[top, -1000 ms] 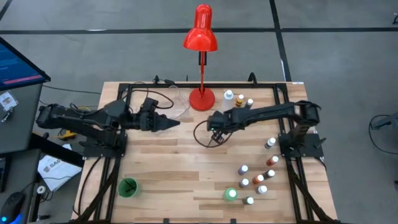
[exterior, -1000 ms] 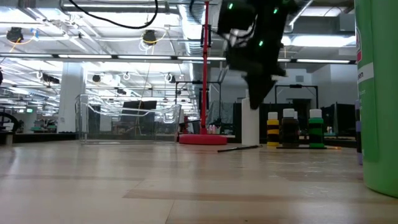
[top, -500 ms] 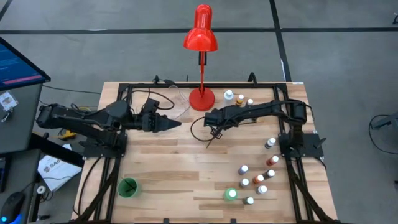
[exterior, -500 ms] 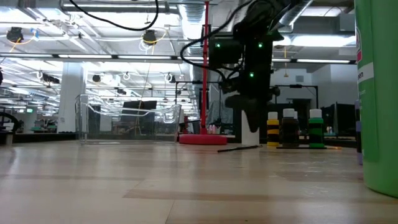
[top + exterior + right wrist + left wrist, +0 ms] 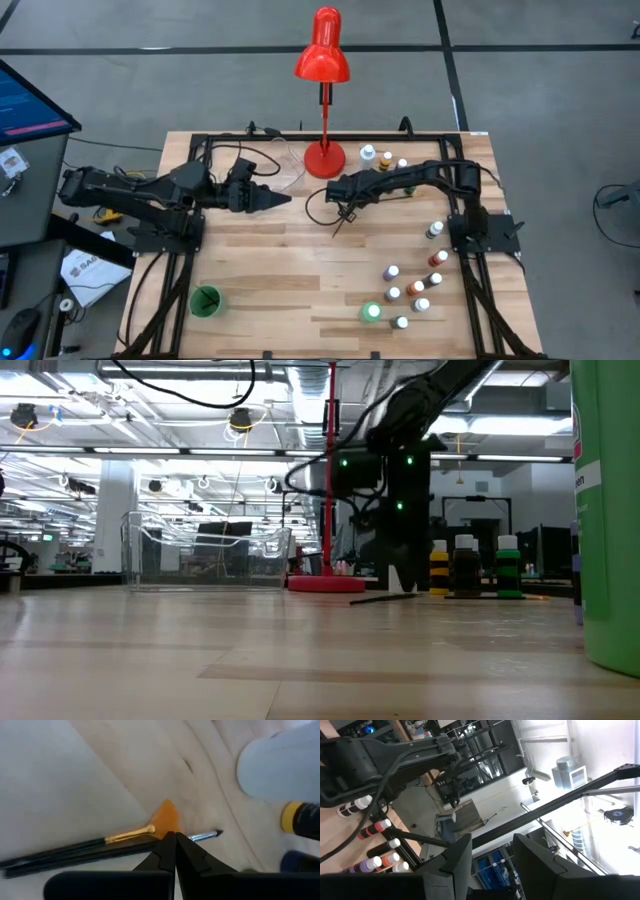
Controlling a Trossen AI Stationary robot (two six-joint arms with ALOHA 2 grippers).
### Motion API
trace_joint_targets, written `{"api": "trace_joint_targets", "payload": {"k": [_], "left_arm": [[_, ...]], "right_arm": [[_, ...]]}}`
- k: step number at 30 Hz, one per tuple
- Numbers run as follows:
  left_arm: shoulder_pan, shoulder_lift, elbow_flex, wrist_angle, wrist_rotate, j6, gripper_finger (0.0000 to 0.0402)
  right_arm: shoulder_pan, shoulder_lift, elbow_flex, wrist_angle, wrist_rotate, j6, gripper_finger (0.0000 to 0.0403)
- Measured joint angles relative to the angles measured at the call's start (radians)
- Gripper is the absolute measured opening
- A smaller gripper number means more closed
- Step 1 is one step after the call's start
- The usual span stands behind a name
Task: Pick & Place Paint Supplies
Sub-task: Adjust the paintbrushes to the center of the table
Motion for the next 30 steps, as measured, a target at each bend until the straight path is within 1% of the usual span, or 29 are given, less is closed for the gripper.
{"api": "trace_joint_targets", "payload": {"k": [5,11,16,21,24,27,30], "left_arm": [[0.000,0.000,0.000,0.000,0.000,0.000,0.0136],[0.000,0.000,0.000,0.000,0.000,0.000,0.0136],[0.000,0.000,0.000,0.000,0.000,0.000,0.0136],[0.000,0.000,0.000,0.000,0.000,0.000,0.0136],[0.000,0.000,0.000,0.000,0.000,0.000,0.0136],[0.000,0.000,0.000,0.000,0.000,0.000,0.0136],[0.000,0.000,0.000,0.000,0.000,0.000,0.0136]], "right_arm": [[0.002,0.037,0.006,0.030,0.010,0.000,0.0000],[0.039,0.053,0.035,0.051,-0.022,0.000,0.0000],[0.101,0.063,0.112,0.092,-0.110,-0.011,0.0000],[0.161,0.062,0.188,0.130,-0.169,-0.018,0.0000],[0.188,0.054,0.251,0.066,-0.172,-0.024,0.0000],[0.205,0.004,0.312,-0.079,-0.163,-0.050,0.0000],[0.208,-0.039,0.312,-0.253,-0.118,-0.042,0.0000]]}}
